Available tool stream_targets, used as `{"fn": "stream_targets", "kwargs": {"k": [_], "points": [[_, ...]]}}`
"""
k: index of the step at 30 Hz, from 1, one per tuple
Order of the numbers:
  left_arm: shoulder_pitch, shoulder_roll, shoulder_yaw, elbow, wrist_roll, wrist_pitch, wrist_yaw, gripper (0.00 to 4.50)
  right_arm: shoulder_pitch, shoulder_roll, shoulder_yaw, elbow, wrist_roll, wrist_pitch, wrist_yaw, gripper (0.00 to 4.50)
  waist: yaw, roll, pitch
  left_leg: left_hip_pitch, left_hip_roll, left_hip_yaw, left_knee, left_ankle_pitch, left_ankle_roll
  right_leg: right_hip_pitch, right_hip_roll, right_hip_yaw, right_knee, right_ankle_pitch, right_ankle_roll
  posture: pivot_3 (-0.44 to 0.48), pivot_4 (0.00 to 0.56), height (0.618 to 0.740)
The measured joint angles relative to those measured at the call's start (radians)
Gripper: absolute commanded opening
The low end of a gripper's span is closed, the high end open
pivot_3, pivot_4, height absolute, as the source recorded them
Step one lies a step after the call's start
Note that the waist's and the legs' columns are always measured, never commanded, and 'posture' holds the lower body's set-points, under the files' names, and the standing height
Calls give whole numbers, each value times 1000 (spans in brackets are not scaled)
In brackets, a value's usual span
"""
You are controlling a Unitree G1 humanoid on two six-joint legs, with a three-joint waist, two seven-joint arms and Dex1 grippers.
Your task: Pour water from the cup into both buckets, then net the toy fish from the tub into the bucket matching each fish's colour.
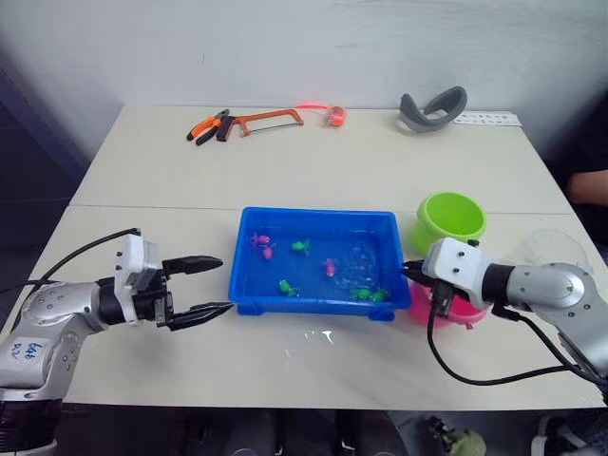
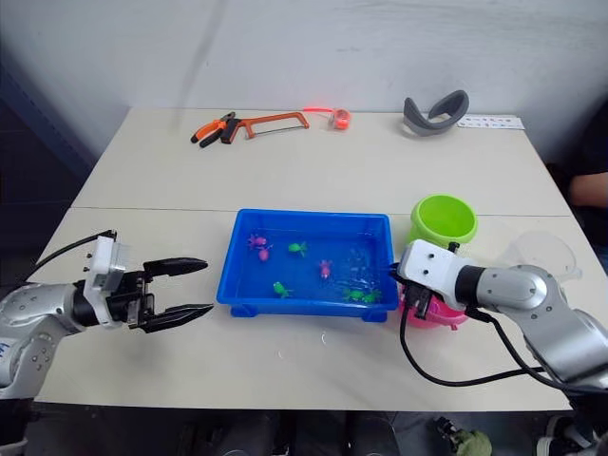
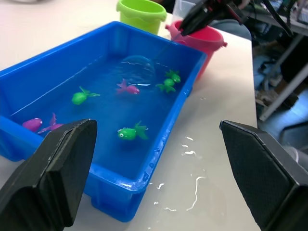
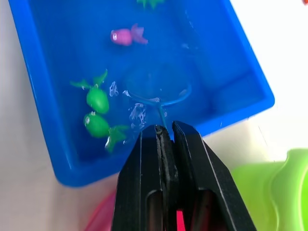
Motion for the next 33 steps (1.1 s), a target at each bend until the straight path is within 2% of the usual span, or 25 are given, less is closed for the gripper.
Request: {"fn": "stream_targets", "kwargs": {"k": [7,10,13,24,33], "points": [[-28,86,74,36,-49,28,-81,4448,-12,89,40,23,-2,-37,66,0,-2,1,1,0,0,0,0,0,0,0,0,0,0,0,0,0,150,740],[-11,133,84,93,-17,-36,-189,4448,3,139,39,23,-1,-38,78,0,-6,2,1,0,0,0,0,0,0,0,0,0,0,0,0,0,150,740],[-28,160,82,154,2,-52,-224,4448,31,199,34,21,2,-36,61,0,-4,2,1,0,0,0,-1,0,0,0,-1,0,0,0,0,0,150,740],[-66,160,67,218,9,-59,-253,4448,101,261,-92,-9,17,-104,70,0,-8,2,1,0,0,0,-2,0,0,0,0,0,2,0,0,0,150,740],[-143,114,-11,213,6,-33,-251,4448,214,263,-249,-113,162,-48,114,0,1,2,1,0,0,0,-2,0,0,0,0,0,3,0,0,0,150,740]]}}
